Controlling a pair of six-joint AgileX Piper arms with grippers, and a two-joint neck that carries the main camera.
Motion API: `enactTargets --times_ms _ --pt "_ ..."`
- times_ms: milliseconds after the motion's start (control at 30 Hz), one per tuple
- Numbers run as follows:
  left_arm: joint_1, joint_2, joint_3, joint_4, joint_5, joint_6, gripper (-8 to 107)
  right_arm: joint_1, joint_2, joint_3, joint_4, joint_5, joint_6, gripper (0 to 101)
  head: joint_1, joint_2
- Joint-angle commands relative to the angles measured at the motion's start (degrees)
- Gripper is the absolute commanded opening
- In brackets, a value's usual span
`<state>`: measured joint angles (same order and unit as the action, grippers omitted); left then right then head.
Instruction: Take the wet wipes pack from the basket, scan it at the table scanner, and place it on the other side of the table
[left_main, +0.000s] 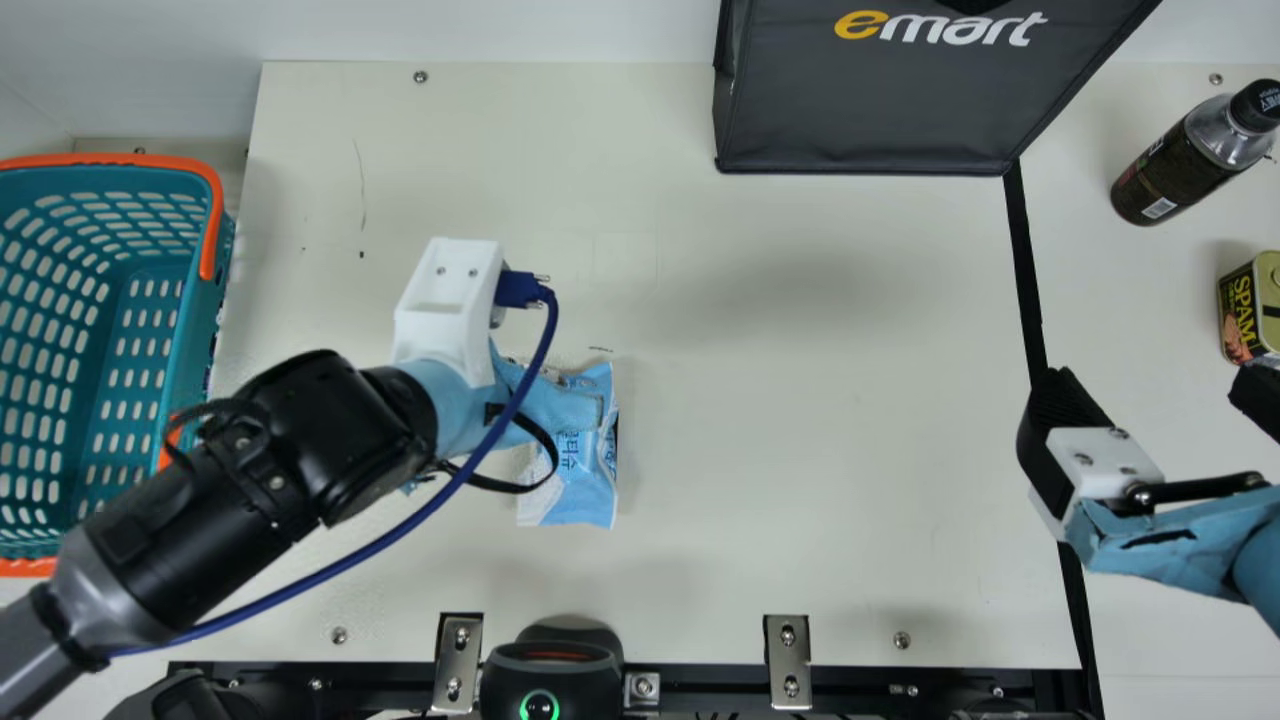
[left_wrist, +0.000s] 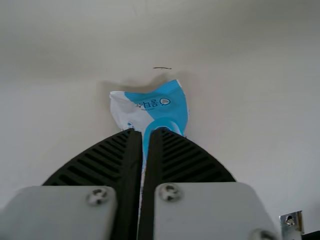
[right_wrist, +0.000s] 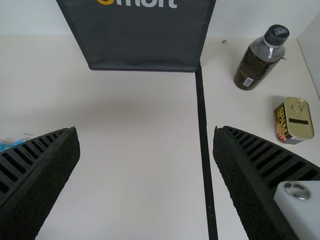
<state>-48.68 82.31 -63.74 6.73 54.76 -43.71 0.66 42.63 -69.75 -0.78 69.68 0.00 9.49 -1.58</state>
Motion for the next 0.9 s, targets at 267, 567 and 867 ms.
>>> enactTargets --times_ms 267,567,867 --pt "-2.8 2.1 -1.4 2.2 2.6 -7.4 -8 0.0 0.0 0.0 0.0 -0.1 0.0 95 -1.6 0.0" --pt "-4.9 4.7 -3.1 3.3 5.4 -11.8 -8 0.0 0.0 0.0 0.0 -0.1 0.0 95 -1.6 0.0" --pt "-6.0 6.9 -3.8 2.1 6.3 -13.4 -8 0.0 0.0 0.0 0.0 -0.1 0.0 95 -1.6 0.0"
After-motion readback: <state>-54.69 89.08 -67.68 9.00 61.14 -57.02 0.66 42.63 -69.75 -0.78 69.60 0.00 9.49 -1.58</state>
